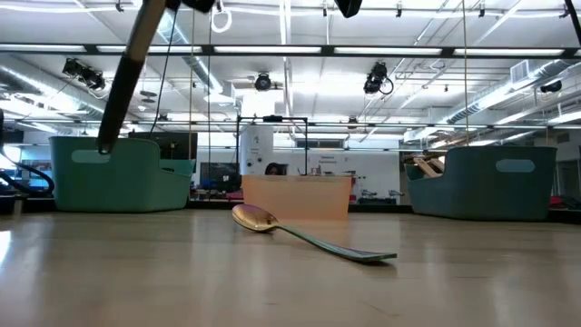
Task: Pick & Place Kitchen Items
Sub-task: Put the black spatula into the blue bin
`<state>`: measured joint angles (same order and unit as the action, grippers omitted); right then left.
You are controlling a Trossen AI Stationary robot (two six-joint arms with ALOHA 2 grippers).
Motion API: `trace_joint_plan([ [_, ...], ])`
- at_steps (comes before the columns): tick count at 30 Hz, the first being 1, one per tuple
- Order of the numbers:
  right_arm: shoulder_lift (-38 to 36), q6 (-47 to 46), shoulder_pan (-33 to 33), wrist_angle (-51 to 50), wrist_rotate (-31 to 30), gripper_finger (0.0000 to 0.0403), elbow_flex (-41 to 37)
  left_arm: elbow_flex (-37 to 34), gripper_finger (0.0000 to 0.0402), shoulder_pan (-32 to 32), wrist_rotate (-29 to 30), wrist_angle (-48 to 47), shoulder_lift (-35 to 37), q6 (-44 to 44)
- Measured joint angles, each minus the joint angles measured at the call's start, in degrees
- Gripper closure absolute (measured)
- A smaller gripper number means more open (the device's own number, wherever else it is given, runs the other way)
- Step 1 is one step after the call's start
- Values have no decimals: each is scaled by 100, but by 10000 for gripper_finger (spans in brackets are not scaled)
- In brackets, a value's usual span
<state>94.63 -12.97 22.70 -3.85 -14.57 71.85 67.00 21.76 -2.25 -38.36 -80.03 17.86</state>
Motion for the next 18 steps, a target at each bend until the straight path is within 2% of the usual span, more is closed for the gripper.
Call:
trace_joint_plan([
  [8, 0, 18, 0, 129, -56, 383, 0, 7, 322, -1, -97, 1118, 686, -306],
  [14, 0, 183, 2, 268, -768, 383, -2, 9, 322, -76, -98, 2495, 892, -848],
  [18, 0, 302, -2, 493, -893, 383, -2, 9, 322, -76, 41, 3005, 892, -1000],
])
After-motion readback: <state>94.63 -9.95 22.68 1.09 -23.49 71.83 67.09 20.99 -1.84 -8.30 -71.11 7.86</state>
